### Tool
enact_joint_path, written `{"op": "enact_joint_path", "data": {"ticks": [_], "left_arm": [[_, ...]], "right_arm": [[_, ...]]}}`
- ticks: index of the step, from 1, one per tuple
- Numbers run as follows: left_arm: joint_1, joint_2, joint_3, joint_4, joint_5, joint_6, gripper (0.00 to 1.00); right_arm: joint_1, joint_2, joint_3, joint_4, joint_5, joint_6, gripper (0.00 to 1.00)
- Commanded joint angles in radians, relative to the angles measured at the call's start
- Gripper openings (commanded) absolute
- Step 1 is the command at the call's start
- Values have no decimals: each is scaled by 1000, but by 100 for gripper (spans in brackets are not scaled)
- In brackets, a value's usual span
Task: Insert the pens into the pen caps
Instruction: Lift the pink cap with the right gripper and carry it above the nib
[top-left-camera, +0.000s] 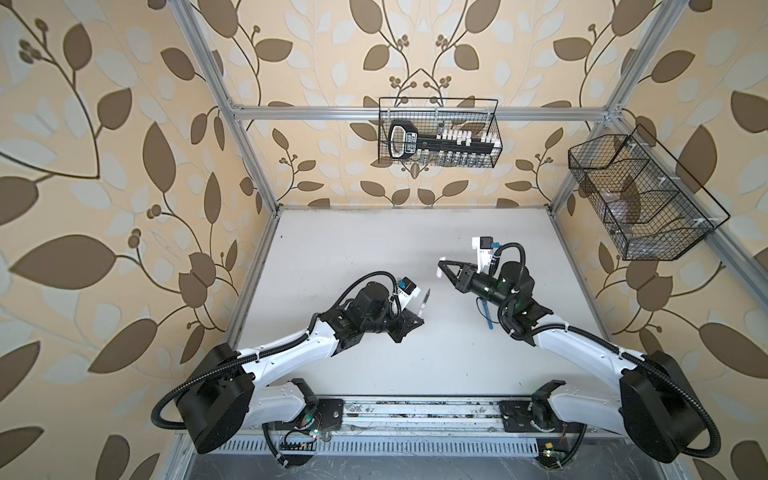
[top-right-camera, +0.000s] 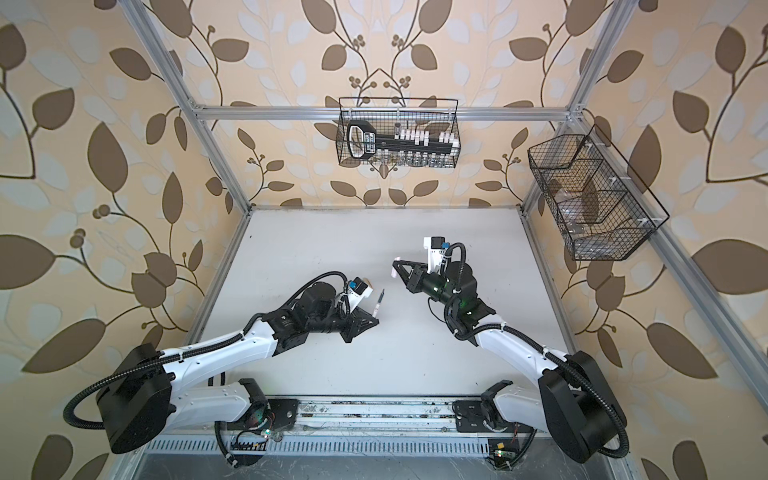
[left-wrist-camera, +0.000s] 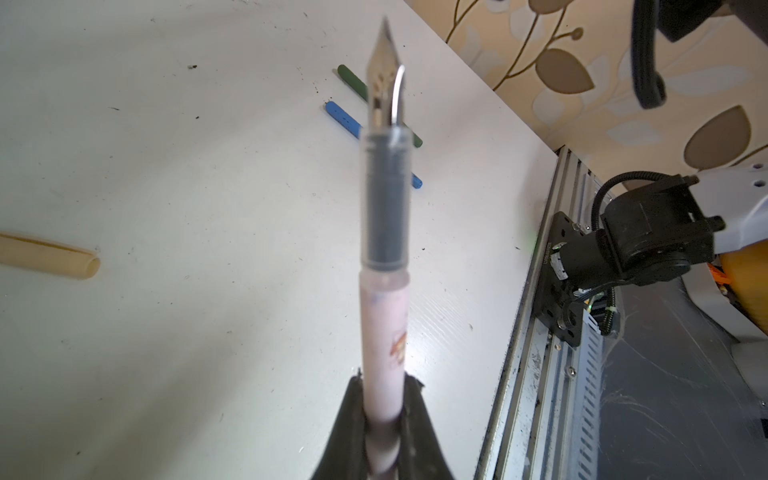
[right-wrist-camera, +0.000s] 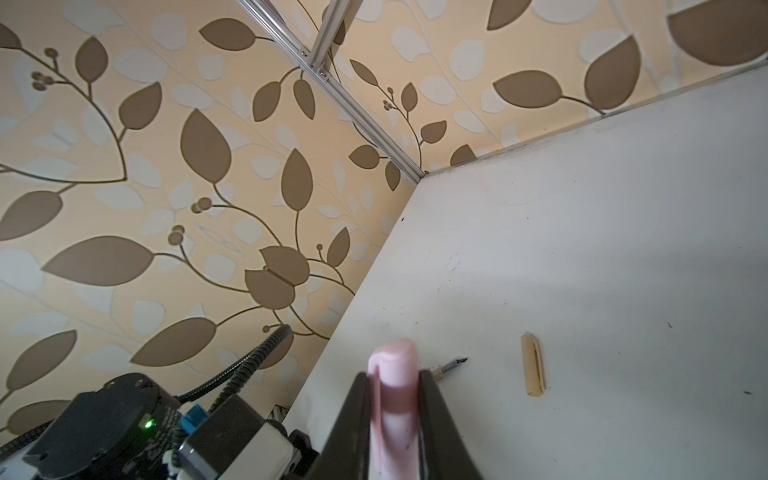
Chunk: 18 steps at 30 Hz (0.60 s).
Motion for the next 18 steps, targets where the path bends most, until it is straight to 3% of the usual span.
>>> {"op": "enact_joint_path", "data": {"ticks": [1, 18], "left_arm": [[-12, -26, 14, 58, 27, -15, 4], [-12, -50, -8, 96, 28, -32, 4]], "right_arm": [[30, -23, -22, 78, -6, 46, 19], [95, -72, -44, 88, 47, 51, 19]]}}
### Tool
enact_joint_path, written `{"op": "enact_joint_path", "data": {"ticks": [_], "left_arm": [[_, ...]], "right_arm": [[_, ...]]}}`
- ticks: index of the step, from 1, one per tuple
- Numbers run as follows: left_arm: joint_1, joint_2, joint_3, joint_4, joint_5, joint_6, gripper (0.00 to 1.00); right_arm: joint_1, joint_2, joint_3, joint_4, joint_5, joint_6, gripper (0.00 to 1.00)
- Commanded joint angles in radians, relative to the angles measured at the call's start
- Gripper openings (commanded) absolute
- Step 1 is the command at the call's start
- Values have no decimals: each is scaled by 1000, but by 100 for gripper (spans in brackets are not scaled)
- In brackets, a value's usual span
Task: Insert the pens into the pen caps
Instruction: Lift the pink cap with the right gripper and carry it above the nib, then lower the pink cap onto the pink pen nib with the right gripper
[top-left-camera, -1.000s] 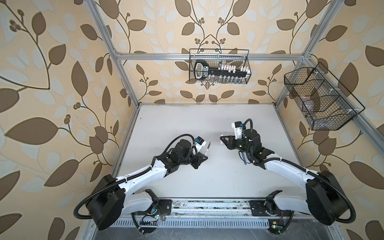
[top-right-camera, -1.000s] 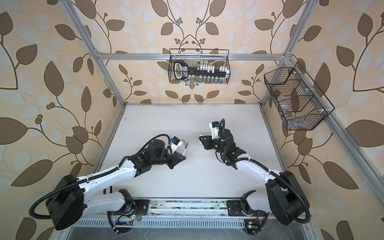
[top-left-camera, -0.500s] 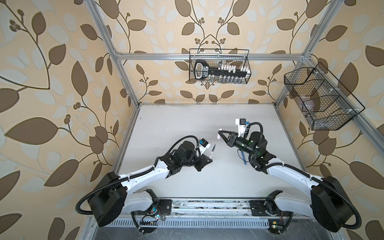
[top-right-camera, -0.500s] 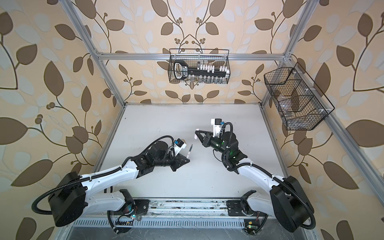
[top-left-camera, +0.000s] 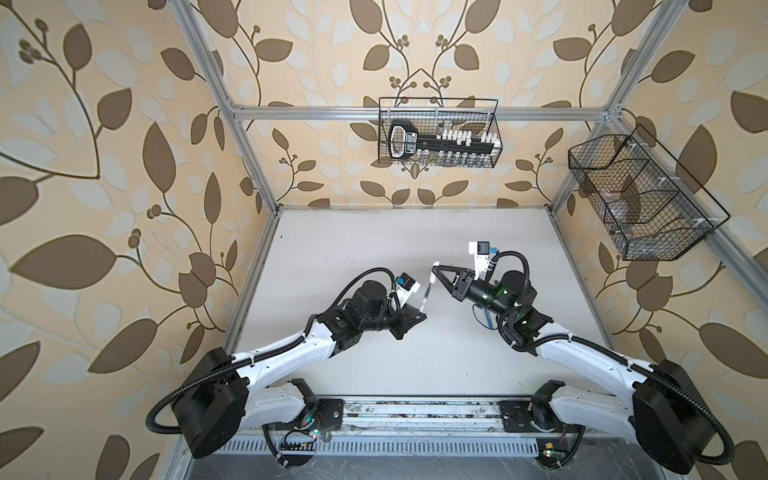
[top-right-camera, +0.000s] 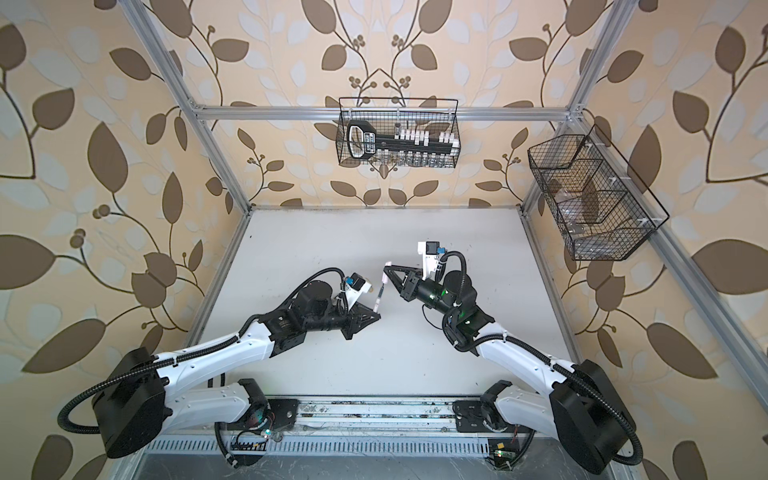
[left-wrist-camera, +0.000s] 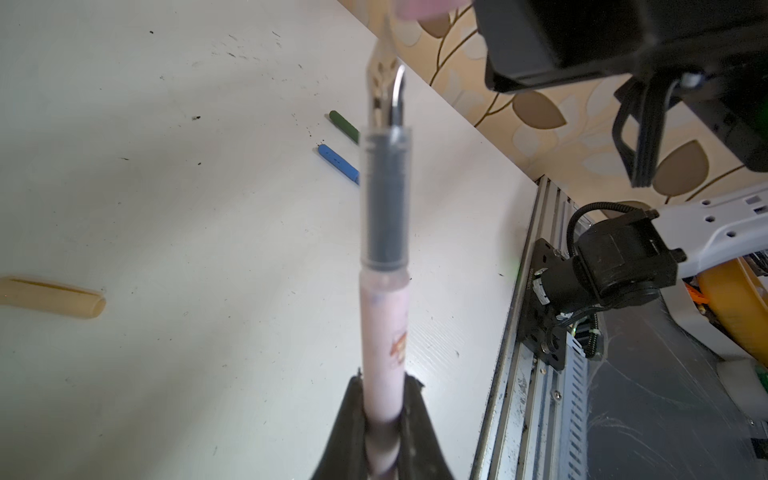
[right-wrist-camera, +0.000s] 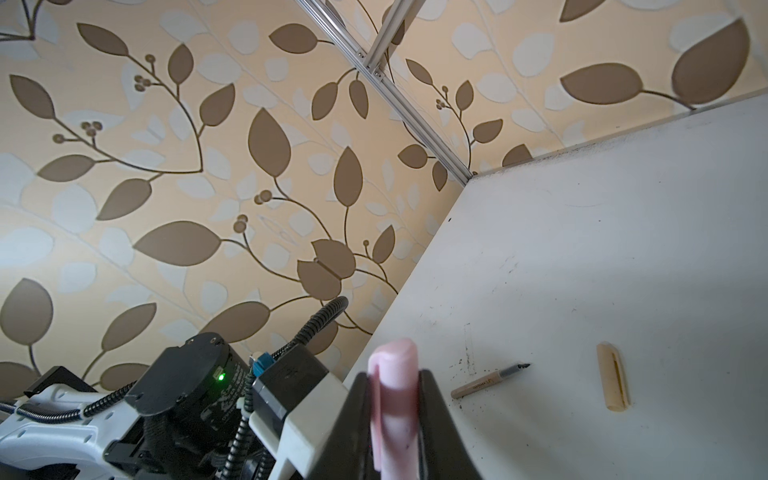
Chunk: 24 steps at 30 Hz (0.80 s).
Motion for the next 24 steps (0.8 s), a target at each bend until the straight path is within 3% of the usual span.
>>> {"op": "enact_joint_path", "data": {"ticks": [1, 24], "left_arm": [[-12, -18, -7, 38, 29, -4, 4], [-14, -26, -13, 61, 45, -19, 4]], "right_arm": [[5, -11, -13, 34, 27, 9, 19], [34, -52, -31, 25, 58, -8, 19]]}}
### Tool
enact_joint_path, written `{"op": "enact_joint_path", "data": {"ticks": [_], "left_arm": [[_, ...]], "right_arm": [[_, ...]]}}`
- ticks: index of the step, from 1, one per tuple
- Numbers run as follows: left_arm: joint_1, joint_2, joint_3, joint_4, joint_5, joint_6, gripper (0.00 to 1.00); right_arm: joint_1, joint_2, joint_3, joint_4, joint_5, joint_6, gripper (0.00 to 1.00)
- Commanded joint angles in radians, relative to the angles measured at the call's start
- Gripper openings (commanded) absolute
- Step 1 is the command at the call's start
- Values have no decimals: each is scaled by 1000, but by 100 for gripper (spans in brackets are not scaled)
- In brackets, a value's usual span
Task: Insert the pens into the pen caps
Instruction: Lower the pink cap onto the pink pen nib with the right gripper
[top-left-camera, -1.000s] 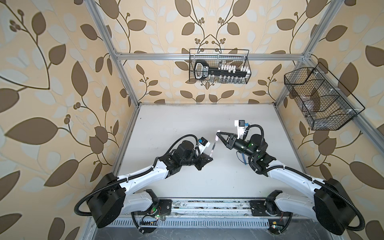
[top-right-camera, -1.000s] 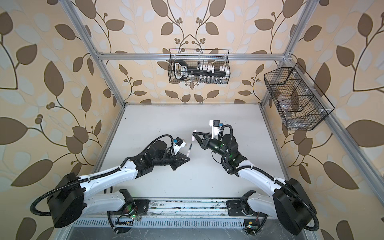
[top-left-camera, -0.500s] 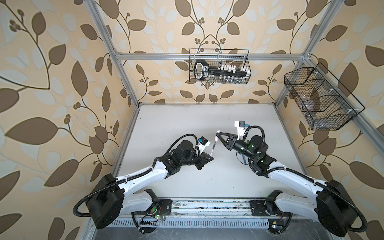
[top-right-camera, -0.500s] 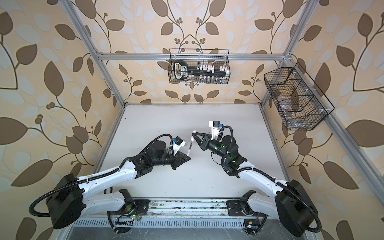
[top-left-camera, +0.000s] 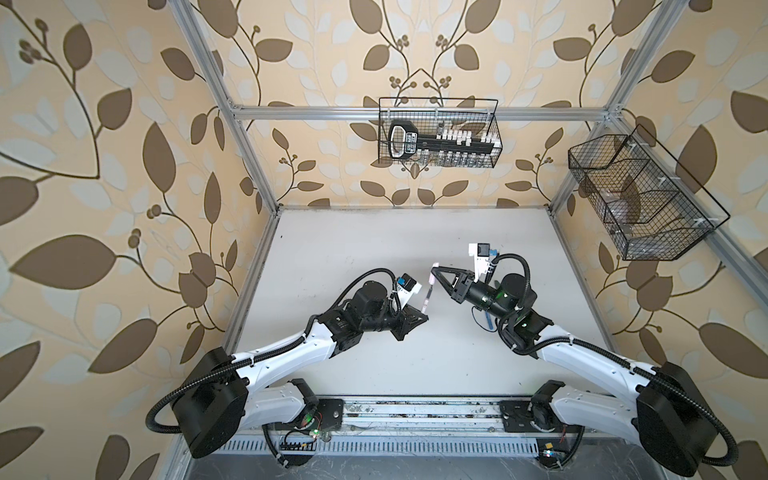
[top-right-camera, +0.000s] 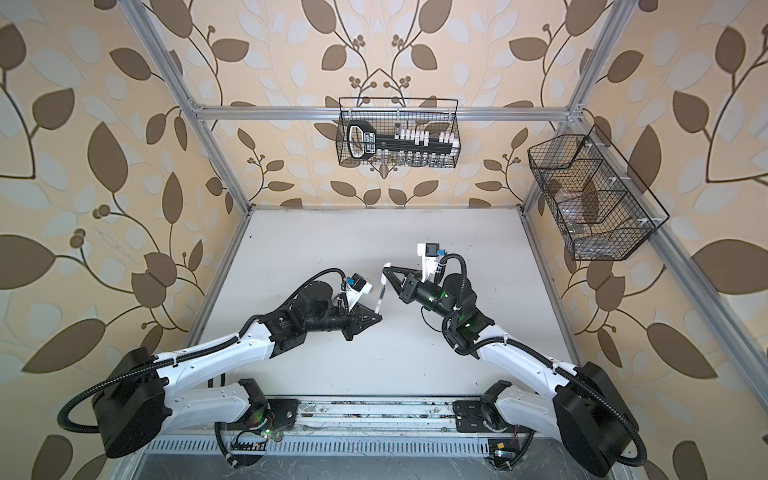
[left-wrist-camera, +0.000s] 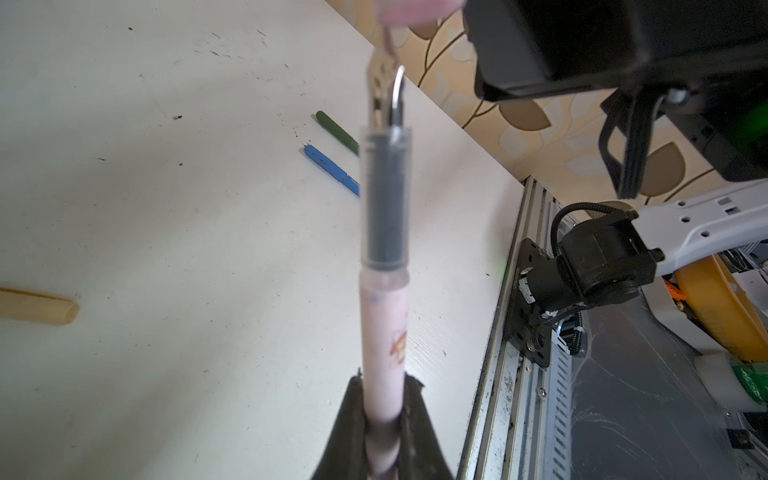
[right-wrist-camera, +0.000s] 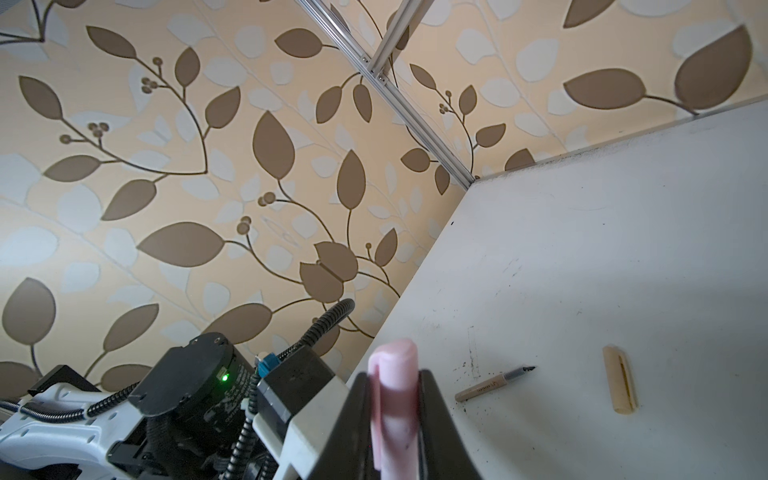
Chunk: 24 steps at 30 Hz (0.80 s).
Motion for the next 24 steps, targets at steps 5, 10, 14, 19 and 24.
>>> {"op": "enact_joint_path", "data": {"ticks": [5, 10, 14, 19, 24], "left_arm": [[-8, -22, -9, 46, 27, -1, 4], [-8, -26, -8, 45, 26, 2, 4], [-8, -32, -10, 45, 27, 1, 4], [-8, -41, -12, 42, 27, 4, 4], [-8, -43, -13, 42, 27, 4, 4]], "right_arm": [[6, -36, -19, 4, 31, -14, 19], [7, -23, -23, 2, 34, -20, 19], [8, -12, -30, 19, 36, -13, 19], [21, 4, -43, 44, 43, -7, 19], [21, 15, -42, 58, 47, -5, 18]]}}
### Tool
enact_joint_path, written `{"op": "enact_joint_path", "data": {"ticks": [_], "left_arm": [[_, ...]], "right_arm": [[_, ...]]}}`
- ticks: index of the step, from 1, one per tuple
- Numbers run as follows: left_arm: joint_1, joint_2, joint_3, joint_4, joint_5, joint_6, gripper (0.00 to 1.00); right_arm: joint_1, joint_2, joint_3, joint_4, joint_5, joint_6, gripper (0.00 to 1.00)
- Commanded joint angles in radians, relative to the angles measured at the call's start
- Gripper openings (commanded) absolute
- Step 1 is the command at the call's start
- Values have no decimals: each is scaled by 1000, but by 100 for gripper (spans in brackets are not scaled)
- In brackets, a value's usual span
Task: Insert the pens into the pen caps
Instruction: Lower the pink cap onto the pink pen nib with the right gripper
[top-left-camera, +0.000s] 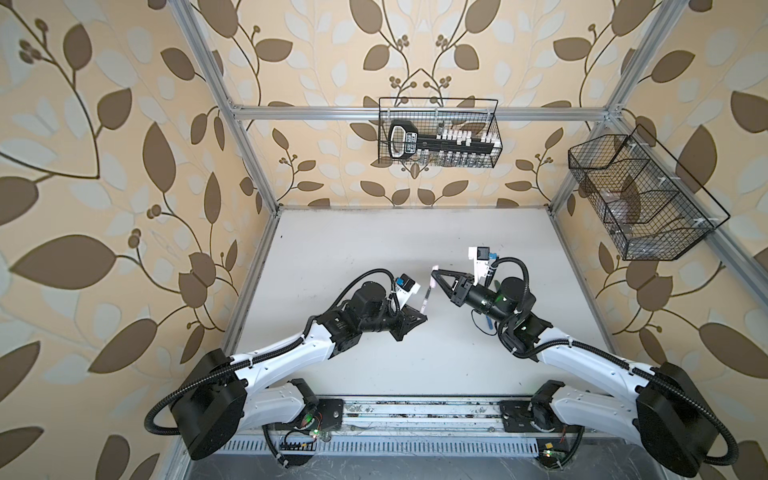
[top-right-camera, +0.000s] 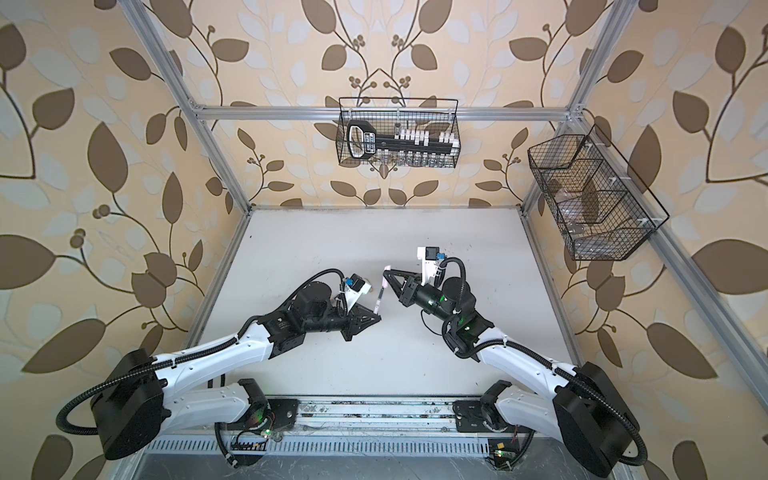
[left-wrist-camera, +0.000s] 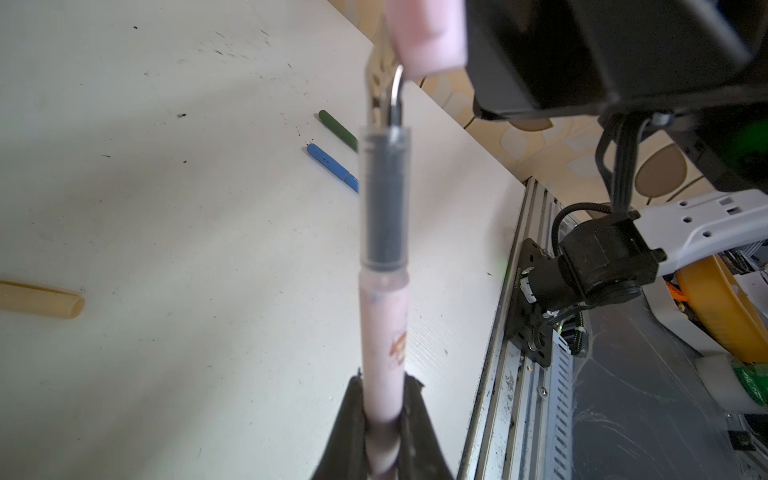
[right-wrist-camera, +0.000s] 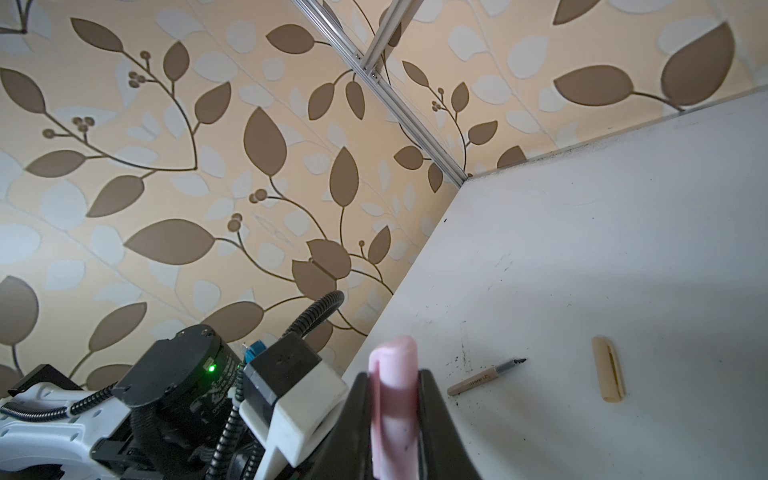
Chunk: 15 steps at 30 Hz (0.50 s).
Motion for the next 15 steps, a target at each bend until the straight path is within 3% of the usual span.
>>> {"op": "enact_joint_path", "data": {"ticks": [1, 15], "left_arm": [[-8, -31, -2, 44, 29, 7, 4], [-18, -22, 7, 34, 33, 16, 4]], "right_arm": [[6, 7, -12, 40, 22, 3, 18], [-10, 18, 35, 24, 22, -14, 18]]}}
